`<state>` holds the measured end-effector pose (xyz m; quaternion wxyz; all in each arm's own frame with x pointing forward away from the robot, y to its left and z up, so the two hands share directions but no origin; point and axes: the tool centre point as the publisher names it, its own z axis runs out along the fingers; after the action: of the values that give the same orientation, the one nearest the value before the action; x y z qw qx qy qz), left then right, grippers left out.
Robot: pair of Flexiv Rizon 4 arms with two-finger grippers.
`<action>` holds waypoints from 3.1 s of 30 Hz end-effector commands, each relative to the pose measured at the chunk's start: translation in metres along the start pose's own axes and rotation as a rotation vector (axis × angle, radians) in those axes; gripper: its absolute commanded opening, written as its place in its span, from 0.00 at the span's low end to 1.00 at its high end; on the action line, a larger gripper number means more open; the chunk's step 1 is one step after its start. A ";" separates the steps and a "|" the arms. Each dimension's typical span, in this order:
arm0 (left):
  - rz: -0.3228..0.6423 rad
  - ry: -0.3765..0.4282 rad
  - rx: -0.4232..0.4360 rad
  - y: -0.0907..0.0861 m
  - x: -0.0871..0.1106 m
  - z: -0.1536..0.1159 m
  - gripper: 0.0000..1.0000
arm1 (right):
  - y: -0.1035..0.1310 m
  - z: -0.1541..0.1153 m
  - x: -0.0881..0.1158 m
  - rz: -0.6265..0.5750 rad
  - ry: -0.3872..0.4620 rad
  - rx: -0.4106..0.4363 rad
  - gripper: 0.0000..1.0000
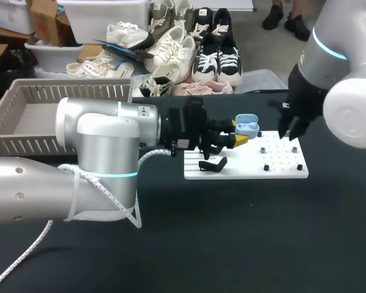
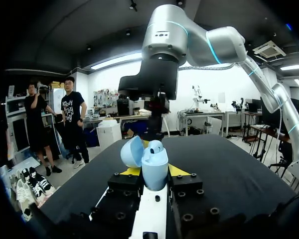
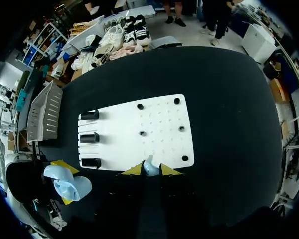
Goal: Pick up each earbud case from the left stands, insert the matching earbuds, close the lid, and place the case in the box.
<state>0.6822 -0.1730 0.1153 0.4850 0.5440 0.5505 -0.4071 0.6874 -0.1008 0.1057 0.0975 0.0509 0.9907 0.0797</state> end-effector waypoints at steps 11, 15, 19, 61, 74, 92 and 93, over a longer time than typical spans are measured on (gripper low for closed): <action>0.001 -0.001 -0.002 0.000 0.001 0.000 0.00 | 0.000 -0.042 0.060 -0.287 -0.061 -0.009 0.00; 0.001 -0.001 -0.002 0.000 0.001 0.000 0.00 | 0.011 -0.053 0.066 -0.386 -0.055 -0.014 0.00; 0.001 -0.001 -0.002 0.000 0.001 0.000 0.00 | 0.026 -0.063 0.066 -0.472 -0.046 -0.025 0.00; 0.001 -0.001 -0.002 0.000 0.001 0.000 0.00 | 0.101 -0.072 0.029 -0.722 0.011 0.001 0.00; 0.001 -0.001 -0.002 0.000 0.001 0.000 0.00 | 0.102 -0.060 0.025 -0.707 0.030 0.004 0.00; 0.001 -0.001 -0.002 0.000 0.001 0.000 0.00 | 0.101 -0.055 0.022 -0.683 0.029 0.001 0.00; 0.001 -0.001 -0.002 0.000 0.001 0.000 0.00 | 0.101 -0.056 0.022 -0.683 0.028 0.003 0.00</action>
<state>0.6822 -0.1730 0.1152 0.4850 0.5441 0.5505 -0.4071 0.6639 -0.0072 0.1713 0.1041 -0.2857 0.9517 0.0429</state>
